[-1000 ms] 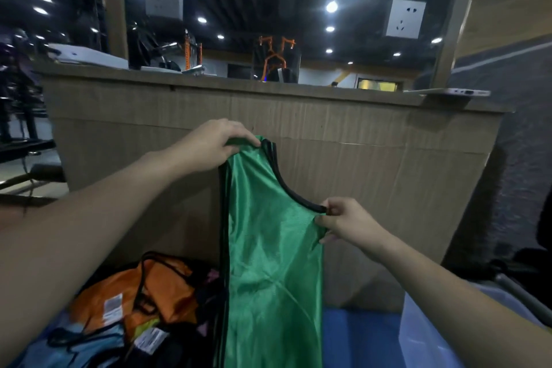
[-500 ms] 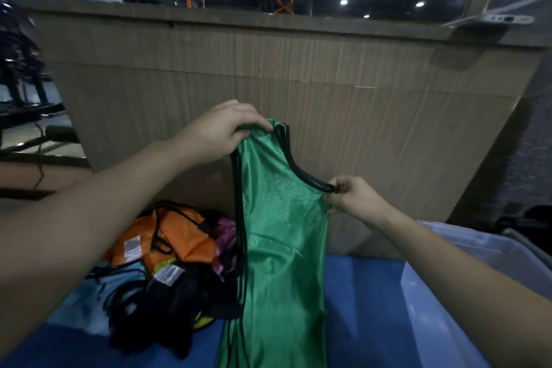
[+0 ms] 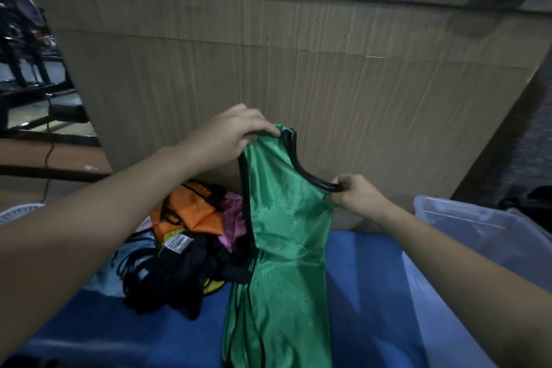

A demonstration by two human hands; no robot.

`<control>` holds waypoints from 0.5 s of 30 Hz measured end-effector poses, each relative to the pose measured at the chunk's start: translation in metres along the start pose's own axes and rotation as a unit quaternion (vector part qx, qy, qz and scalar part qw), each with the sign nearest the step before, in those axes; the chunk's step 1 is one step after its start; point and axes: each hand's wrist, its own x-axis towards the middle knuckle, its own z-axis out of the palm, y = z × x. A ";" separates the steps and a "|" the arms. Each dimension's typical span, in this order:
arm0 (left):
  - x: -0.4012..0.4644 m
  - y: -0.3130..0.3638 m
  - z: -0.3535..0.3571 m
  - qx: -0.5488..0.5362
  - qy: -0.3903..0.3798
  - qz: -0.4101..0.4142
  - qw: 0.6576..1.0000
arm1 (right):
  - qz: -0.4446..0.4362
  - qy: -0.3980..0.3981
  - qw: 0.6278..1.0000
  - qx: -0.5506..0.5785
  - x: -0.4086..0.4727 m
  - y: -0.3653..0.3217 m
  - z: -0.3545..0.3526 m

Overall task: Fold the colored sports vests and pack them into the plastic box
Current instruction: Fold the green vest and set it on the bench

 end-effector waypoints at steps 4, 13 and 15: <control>0.028 -0.013 0.015 0.027 0.035 0.039 0.998 | 0.002 0.027 0.999 -0.022 0.020 0.010 -0.009; 0.075 -0.010 0.067 0.126 0.112 0.130 0.977 | 0.026 0.112 0.991 -0.068 0.034 0.048 -0.039; 0.080 -0.001 0.076 0.110 0.114 0.130 0.979 | 0.039 0.118 0.989 -0.077 0.029 0.056 -0.051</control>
